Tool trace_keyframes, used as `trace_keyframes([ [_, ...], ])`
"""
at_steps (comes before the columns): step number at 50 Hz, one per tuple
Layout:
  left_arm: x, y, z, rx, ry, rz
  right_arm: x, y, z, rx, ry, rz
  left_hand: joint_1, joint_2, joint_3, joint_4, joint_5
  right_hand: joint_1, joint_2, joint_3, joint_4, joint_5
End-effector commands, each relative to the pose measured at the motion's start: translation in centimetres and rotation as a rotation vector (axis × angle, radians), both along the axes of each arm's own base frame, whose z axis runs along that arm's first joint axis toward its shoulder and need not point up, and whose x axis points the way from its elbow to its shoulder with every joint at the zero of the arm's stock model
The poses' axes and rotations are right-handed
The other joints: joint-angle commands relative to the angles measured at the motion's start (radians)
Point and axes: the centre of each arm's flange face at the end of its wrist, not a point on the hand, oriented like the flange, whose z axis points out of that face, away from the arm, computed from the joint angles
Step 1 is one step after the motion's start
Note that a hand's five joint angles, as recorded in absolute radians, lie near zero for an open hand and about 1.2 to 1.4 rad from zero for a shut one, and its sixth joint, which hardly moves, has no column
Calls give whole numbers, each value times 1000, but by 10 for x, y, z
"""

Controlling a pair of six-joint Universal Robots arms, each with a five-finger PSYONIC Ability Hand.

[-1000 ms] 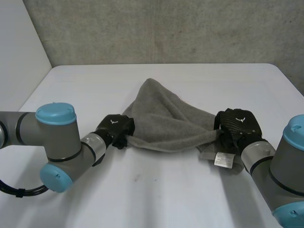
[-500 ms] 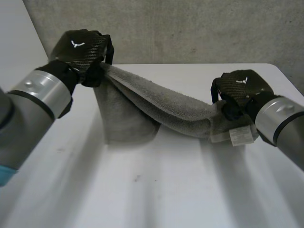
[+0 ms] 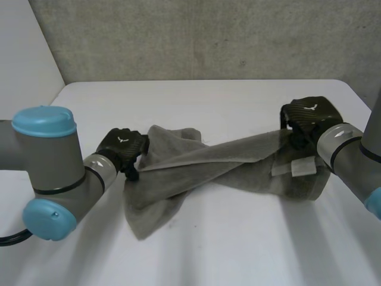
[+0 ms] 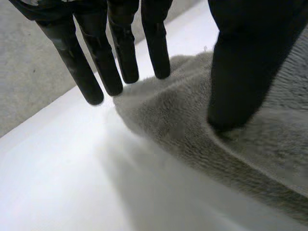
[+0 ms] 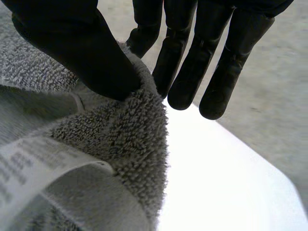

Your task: Fold the towel.

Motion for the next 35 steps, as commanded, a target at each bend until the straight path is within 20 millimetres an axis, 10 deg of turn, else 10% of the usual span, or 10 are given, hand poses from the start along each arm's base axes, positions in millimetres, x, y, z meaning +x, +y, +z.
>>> trace_keyframes([
  [1, -12, 8, 17, 5, 171, 16, -9, -7, -13, -22, -20, -57, -422, -417, -418, -431, -436, 8, 182, 182, 179, 186],
  [15, -3, 76, 53, 92, 377, 28, -10, -9, -42, 16, -13, -66, -405, -400, -401, -414, -419, 8, 182, 182, 179, 186],
  [35, 33, 99, -5, 375, 378, 487, -11, -5, -46, 32, -9, -65, -372, -368, -369, -381, -387, 8, 182, 182, 179, 186],
])
